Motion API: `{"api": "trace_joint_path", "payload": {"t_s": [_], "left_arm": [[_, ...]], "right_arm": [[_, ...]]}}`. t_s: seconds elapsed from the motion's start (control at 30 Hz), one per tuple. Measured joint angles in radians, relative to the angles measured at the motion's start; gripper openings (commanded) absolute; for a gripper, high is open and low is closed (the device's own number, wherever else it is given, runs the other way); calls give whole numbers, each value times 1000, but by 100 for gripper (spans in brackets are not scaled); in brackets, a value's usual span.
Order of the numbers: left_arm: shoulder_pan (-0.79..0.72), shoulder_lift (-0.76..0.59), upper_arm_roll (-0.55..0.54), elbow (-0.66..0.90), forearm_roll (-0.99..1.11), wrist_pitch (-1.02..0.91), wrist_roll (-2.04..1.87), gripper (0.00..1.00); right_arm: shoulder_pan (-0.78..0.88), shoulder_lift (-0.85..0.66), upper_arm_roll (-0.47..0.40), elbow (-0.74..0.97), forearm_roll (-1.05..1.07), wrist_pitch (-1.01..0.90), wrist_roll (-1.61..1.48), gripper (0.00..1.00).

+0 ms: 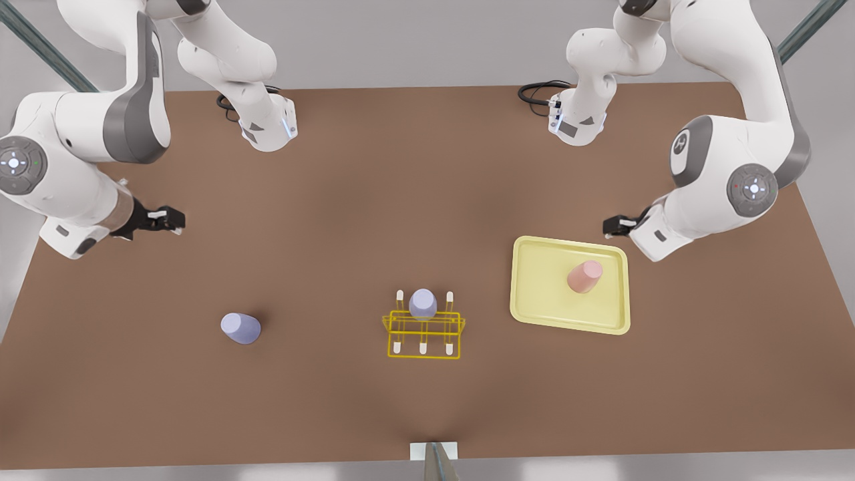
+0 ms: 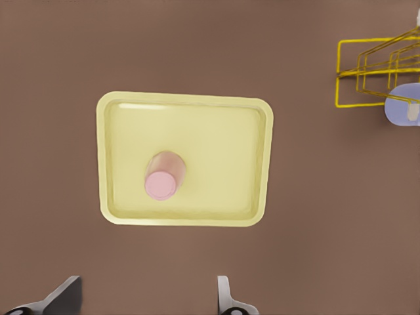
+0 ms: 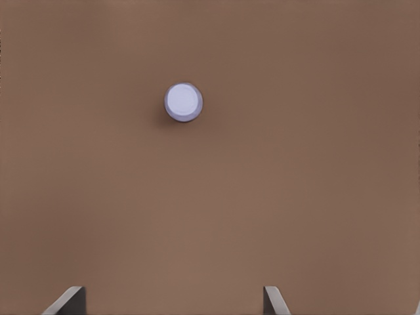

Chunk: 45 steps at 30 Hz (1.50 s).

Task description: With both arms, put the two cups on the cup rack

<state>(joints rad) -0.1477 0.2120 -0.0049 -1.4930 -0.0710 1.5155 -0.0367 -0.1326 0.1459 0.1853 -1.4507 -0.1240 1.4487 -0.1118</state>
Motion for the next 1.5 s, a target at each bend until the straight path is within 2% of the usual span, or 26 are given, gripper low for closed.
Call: {"api": "trace_joint_path", "payload": {"t_s": [0.1,0.17,0.3,0.43,0.57,0.8,1.07,1.43,1.47,1.5], "left_arm": [[-1,-1,0,0,-10,35,-6,100],[-2,12,2,-25,-14,59,-9,100],[5,40,14,-293,-17,273,-12,100],[4,45,27,-418,-19,453,-8,100],[7,50,43,-522,-20,610,2,100],[2,83,43,-615,-21,787,17,100],[1,140,44,-666,-22,924,29,100],[-9,171,44,-700,-23,983,39,100],[-10,172,44,-700,-23,986,39,100],[-11,172,44,-701,-23,989,40,93]], "right_arm": [[-3,7,-5,-4,-2,39,-13,100],[9,62,1,-4,-11,69,-20,100],[99,278,5,-1,-36,206,8,100],[72,424,-1,-21,-39,398,57,100],[-15,419,4,-202,-31,612,97,100],[-22,448,7,-231,29,817,151,100],[-14,472,5,-269,29,872,190,100],[-14,507,3,-266,-48,850,214,100],[-14,512,3,-264,-50,849,216,100],[-12,515,3,-263,-52,849,218,100]]}}
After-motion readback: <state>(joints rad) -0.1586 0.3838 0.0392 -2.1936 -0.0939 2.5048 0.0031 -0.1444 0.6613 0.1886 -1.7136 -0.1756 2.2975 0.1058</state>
